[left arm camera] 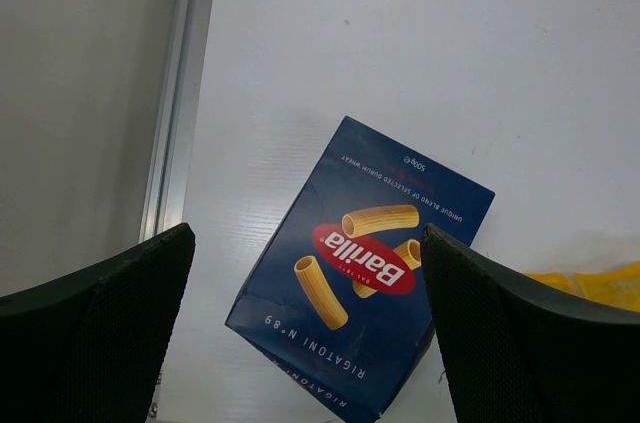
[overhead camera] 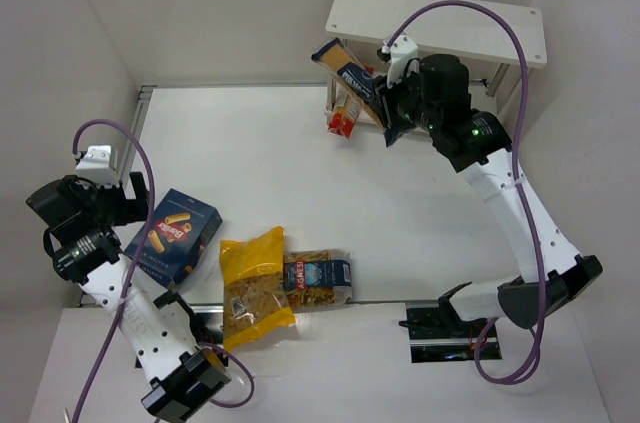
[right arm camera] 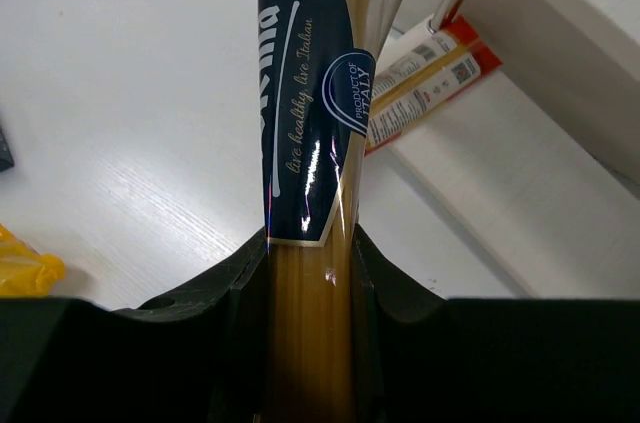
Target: Place and organize the pasta boxes and bags onto the shelf
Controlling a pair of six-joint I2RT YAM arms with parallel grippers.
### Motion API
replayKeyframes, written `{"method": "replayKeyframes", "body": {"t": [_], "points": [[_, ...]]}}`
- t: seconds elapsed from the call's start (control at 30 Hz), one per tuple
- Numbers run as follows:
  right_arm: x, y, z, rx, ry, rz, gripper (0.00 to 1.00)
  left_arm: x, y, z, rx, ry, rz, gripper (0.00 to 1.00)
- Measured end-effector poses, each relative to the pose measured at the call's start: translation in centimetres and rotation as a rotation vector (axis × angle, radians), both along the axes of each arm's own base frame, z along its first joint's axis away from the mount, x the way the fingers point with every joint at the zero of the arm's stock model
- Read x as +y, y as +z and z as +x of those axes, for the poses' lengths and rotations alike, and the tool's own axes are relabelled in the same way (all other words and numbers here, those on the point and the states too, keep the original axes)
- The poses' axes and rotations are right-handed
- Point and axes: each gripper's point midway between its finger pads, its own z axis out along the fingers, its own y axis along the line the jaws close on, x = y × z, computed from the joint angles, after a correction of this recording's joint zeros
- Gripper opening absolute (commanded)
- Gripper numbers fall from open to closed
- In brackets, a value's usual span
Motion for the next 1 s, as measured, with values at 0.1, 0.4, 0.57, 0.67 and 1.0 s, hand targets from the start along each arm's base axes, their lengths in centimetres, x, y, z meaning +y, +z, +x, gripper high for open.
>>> {"method": "replayKeyframes", "body": {"t": [0.1,0.4,0.57,0.67,1.0], "points": [[0.1,0.8,0.2,-0.015,0.000,0.006,0.00,0.0,0.0,0.0,0.000,0.000,0.000,0.99],[-0.1,1.0,1.6,-0.025,-0.038,-0.016,0.00,0.1,0.0,0.0,0.000,0.004,0.000,0.99],[-0.7,1.9,2.8,-0.052,-0.077,-0.035,0.00,0.2,0.0,-0.1,0.000,0.010,0.000,0.99],[-1.5,3.0,3.6,-0.074,-0.101,-0.026,0.00,0.2,0.0,-0.1,0.000,0.010,0.000,0.99],[-5.9,3.9,7.2,-0.096,-0.236,-0.024,0.00,0.2,0.0,-0.1,0.000,0.010,0.000,0.99]]}}
